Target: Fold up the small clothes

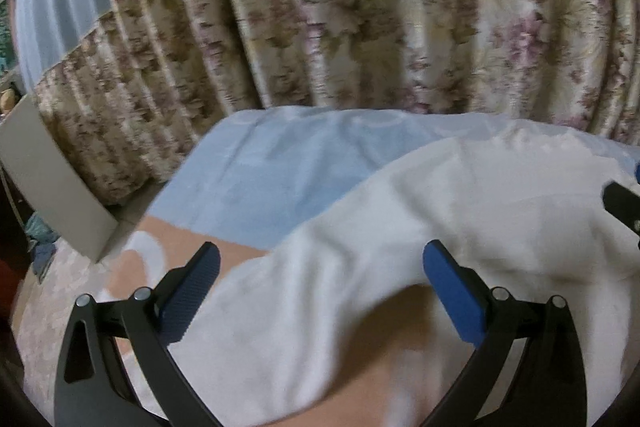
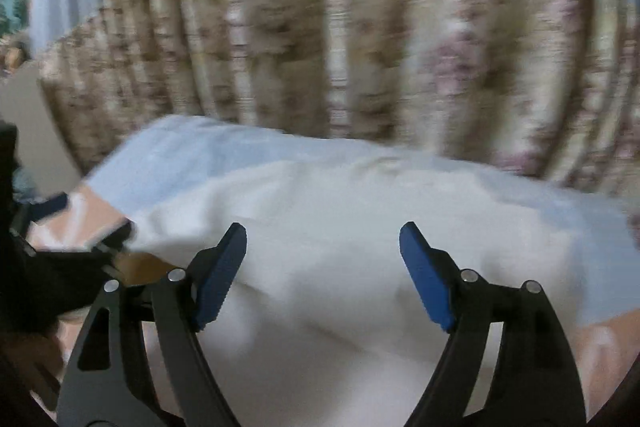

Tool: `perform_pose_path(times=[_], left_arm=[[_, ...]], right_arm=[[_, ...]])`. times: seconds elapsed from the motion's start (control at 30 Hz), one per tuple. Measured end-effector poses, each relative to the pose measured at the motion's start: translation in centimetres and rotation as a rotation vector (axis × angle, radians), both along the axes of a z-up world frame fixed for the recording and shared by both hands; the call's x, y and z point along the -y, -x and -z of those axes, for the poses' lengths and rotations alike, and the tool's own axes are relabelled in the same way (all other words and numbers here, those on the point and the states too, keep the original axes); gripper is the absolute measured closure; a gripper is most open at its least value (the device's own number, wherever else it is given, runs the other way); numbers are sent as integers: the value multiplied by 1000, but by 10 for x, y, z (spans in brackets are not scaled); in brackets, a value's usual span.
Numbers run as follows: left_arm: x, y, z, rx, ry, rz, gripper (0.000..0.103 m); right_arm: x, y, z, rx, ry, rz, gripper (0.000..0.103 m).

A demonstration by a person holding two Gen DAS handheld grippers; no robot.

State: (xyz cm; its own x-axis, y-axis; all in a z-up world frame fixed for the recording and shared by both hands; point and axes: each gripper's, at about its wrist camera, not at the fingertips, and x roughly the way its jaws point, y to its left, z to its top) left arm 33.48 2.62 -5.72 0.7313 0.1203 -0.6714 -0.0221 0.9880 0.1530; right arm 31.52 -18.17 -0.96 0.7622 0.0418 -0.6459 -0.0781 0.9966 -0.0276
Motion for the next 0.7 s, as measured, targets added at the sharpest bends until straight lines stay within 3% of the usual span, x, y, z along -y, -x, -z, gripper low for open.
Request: perform_pose_path(times=[0.1,0.23,0.3,0.43,0.5,0.53,0.6,0.7], left_arm=[[36,-6,-1,0,31,73,2],[81,-23,6,-10,9,146,2],[99,-37,17,-35,-41,143,2],[110,-56,39,-85,-62,110,2],[111,-63,51,-139,-6,127,21],[115,-67,59,-179,8,135,42],[117,-63,62,-158,5,133,46],[123,-58,58,-121,-11,168,68]], right_arm=[[49,7,12,-40,33,76,23],[116,20,22,-58,19,192,23],[146,23,27,-65,-2,249,23],[197,25,42,-112,-59,347,23],[213,28,48,-121,-95,365,23],[216,31,50,-124,-101,365,22],[219,33,56,-132,-109,365,21],[215,33,60,-135,-107,347,21]])
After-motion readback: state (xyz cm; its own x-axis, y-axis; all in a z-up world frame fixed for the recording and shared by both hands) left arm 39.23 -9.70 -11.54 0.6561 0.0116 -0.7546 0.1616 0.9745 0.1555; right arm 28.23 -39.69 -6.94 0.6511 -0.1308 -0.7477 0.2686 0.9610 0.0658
